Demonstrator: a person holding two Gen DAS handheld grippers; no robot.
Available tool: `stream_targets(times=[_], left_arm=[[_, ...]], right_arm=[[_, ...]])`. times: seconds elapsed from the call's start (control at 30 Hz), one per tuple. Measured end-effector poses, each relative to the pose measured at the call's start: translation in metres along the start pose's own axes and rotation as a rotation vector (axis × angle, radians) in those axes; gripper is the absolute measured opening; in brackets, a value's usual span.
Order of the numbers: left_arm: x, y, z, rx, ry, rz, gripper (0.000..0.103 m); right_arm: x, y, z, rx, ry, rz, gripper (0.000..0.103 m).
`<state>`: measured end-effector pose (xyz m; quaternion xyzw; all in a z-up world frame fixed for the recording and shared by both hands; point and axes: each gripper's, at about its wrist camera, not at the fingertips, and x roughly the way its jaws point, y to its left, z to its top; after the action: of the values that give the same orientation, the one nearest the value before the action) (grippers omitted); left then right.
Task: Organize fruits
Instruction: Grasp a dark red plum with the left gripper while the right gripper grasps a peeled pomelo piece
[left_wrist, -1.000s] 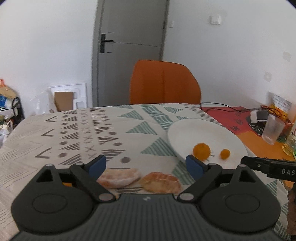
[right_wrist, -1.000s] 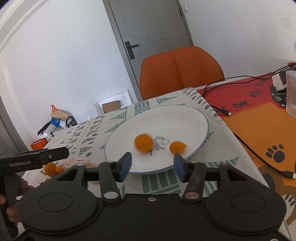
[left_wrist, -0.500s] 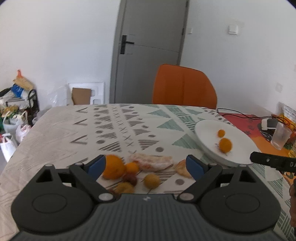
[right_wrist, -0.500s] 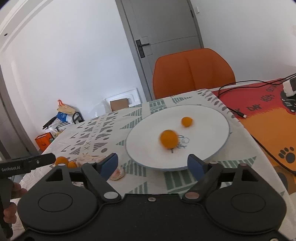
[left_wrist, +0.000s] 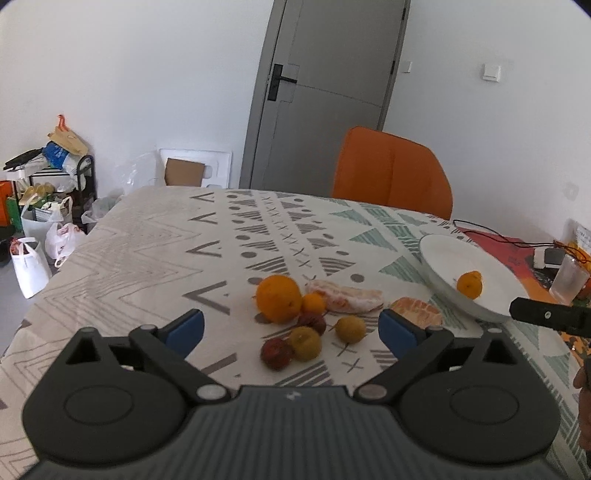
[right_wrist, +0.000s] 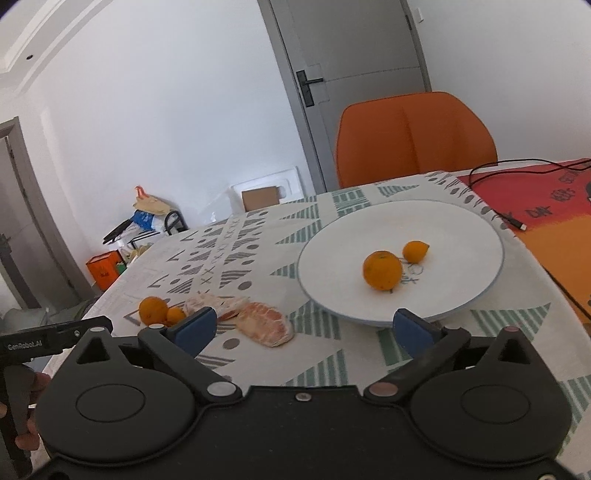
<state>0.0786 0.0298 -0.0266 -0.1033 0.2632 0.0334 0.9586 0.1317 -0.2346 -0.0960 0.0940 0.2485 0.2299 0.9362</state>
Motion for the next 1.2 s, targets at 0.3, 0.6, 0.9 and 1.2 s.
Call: stream_targets(times=[0.3,0.6,0.9,1.2], left_arm=[[0.003,0.012,-0.012,-0.005,0.031,0.006,0.1],[0.014,0.016,-0.019,-0.022,0.042,0.015,0.089],[0.031,0.02,-0.022,-0.044,0.077,0.037,0.054],[0.039,0.016,-0.024,-0.023,0.061,0.032,0.039]], right_arm=[[0.006,0.011,-0.007,-0.016,0.039,0.026,0.103],[0.018,0.015,-0.011,-0.04,0.053,0.014,0.082],[0.038,0.017,-0.013,-0.059,0.093,0.013,0.065],[0.064,0.028,-0.012,-0.109,0.113,0.008,0.056]])
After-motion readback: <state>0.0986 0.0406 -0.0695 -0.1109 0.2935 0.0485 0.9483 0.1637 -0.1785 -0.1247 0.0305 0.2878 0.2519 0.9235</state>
